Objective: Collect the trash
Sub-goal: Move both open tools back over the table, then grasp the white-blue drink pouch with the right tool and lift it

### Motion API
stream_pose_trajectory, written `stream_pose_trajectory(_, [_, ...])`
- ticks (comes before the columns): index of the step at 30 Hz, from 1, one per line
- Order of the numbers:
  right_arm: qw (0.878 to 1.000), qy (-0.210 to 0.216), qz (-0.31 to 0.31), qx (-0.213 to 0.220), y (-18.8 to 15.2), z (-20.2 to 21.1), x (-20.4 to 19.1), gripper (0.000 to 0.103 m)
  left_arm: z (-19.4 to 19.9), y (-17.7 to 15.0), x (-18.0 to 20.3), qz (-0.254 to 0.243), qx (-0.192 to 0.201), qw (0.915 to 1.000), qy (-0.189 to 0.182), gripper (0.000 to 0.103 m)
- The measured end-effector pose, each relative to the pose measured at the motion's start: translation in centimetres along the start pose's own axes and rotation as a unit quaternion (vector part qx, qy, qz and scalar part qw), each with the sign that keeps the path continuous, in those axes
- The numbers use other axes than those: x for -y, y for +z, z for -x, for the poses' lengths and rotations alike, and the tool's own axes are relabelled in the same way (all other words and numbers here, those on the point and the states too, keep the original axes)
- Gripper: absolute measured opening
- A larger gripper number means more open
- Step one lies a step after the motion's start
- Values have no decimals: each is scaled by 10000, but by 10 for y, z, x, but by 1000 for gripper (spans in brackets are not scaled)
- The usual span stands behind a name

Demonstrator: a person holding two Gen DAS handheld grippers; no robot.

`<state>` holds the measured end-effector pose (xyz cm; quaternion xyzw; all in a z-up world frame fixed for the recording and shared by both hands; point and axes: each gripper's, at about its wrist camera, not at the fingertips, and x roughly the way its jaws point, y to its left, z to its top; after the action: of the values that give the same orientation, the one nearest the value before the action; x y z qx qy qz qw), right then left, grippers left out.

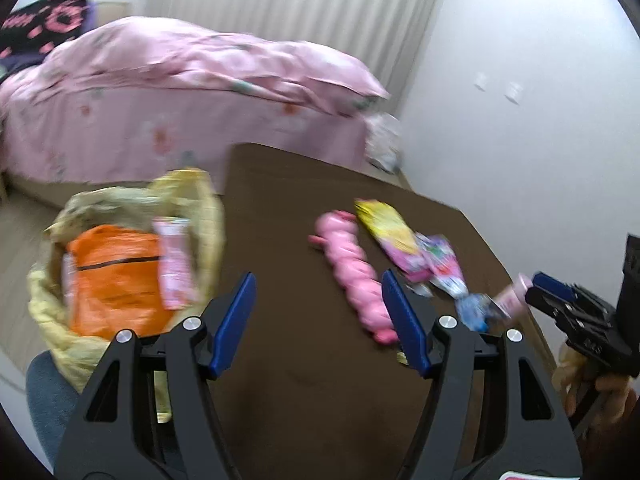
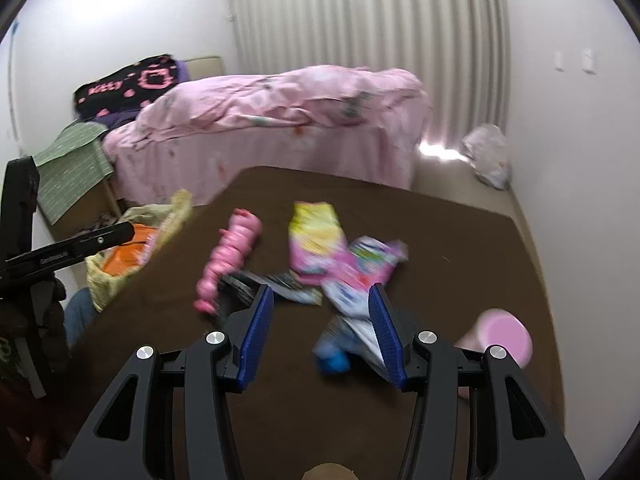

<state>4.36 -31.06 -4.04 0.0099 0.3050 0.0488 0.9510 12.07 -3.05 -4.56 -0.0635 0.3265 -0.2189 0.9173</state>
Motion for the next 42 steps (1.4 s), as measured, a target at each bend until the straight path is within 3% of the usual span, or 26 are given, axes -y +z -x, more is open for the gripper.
stream_pose_trajectory(5, [9997, -83, -232, -84, -31, 9, 19, 47, -22, -8, 49, -884, -322, 9946, -436, 62])
stream_pose_trajectory(8, [9991, -86, -391, -130, -45, 10, 28, 47, -39, -14, 68, -1170, -580, 9903, -475, 62])
stream_pose_trajectory(11, [9987, -142, -488, -106, -54, 13, 35, 47, -51, -13, 82, -1295, -591, 9885, -517, 62])
stream_pose_trajectory(15, [9982, -22, -596, -48, -59, 16, 40, 56, -68, 1, 89, -1200, -526, 9898, -559, 62])
stream_pose_trajectory(19, [9970, 204, -745, 20, -63, 16, 42, 59, -81, 10, 88, -872, -668, 9930, -437, 62])
stream_pose_trajectory(26, [9991, -4, -370, -221, -67, 6, 29, 59, -82, -11, 99, -1257, -822, 9870, -579, 62])
stream_pose_trajectory(33, [9990, -232, -303, -210, -61, 0, 24, 59, -72, -18, 98, -1117, -944, 9857, -836, 62])
stream_pose_trajectory(38, [9996, -170, -224, -39, -39, -8, 22, 59, -72, -21, 94, -1050, -1021, 9854, -870, 62])
stream_pose_trajectory(42, [9984, 198, -519, -43, -25, -24, 30, 59, -71, -20, 86, -955, -1007, 9872, -789, 62])
